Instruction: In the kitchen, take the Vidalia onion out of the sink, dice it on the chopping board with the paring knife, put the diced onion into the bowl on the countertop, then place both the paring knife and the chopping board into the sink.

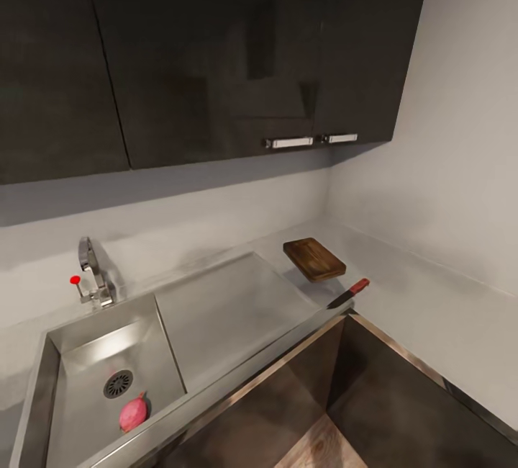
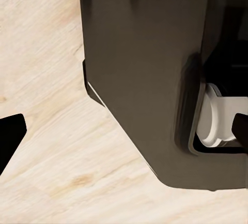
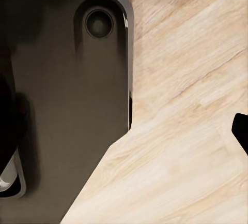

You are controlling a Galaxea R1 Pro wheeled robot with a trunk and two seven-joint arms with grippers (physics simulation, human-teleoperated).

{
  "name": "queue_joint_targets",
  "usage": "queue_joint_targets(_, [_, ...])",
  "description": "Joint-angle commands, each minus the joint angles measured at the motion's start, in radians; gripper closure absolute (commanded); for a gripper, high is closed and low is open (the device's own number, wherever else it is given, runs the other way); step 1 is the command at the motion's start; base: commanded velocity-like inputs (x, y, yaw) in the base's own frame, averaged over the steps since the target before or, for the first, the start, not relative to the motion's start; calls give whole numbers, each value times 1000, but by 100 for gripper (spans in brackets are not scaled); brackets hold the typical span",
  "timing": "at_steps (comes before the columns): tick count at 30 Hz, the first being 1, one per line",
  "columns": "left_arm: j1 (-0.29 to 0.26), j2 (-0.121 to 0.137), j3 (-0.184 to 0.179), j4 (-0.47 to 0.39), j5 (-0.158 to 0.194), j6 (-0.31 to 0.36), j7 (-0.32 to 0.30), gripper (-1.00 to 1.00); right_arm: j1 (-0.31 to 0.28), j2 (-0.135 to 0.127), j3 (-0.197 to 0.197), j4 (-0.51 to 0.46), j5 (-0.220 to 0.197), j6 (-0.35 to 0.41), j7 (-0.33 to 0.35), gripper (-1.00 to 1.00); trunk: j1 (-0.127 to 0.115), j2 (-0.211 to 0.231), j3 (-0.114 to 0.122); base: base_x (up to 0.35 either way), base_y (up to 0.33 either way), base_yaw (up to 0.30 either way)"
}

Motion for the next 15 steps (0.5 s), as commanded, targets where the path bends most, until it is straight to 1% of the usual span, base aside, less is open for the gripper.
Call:
queue_joint_targets(1, [1,0,0,-5,0,8,0,-100,0,0,0,-1,0,-2,0,-100,-4,6,2,0,0,0])
queue_joint_targets(15, [1,-1,-1,-5,0,7,0,-100,0,-1,1,-12,6,-3,-3,-100,-57,104,46,0,0,0])
